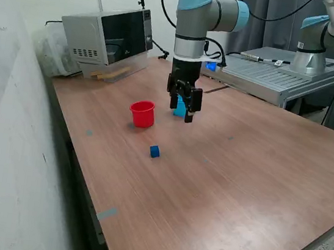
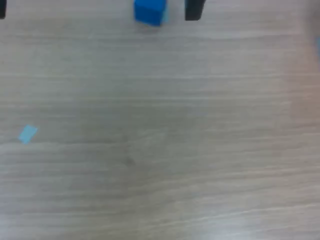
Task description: Place red objects in the red bin, and blue objects in the blue bin.
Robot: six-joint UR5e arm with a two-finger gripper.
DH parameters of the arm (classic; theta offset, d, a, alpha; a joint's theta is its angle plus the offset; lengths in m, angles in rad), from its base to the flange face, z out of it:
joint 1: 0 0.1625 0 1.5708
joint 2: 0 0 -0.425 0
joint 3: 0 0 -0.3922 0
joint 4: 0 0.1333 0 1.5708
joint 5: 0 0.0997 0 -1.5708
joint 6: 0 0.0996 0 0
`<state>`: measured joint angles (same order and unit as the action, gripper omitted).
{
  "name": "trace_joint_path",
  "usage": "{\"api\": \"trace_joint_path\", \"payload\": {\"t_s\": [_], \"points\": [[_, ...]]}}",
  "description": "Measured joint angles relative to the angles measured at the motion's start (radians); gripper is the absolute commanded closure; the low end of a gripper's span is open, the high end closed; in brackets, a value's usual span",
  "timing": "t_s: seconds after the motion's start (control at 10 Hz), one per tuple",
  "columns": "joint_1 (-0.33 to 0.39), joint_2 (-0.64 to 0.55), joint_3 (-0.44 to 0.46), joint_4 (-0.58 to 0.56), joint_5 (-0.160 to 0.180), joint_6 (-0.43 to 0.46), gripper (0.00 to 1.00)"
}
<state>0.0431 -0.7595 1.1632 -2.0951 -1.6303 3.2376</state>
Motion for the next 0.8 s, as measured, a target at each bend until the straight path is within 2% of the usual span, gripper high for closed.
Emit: {"api": "trace_joint_path", "payload": {"t_s": [0.2, 0.5, 0.8], "points": [[0.008, 0.052, -0.083, 0.086, 0.009, -0.027, 0.0], [0.011, 0.149, -0.207, 0.157, -0.027, -0.053, 0.0], [0.012, 0.226, -0.302, 0.179, -0.045, -0.048, 0.0]]}}
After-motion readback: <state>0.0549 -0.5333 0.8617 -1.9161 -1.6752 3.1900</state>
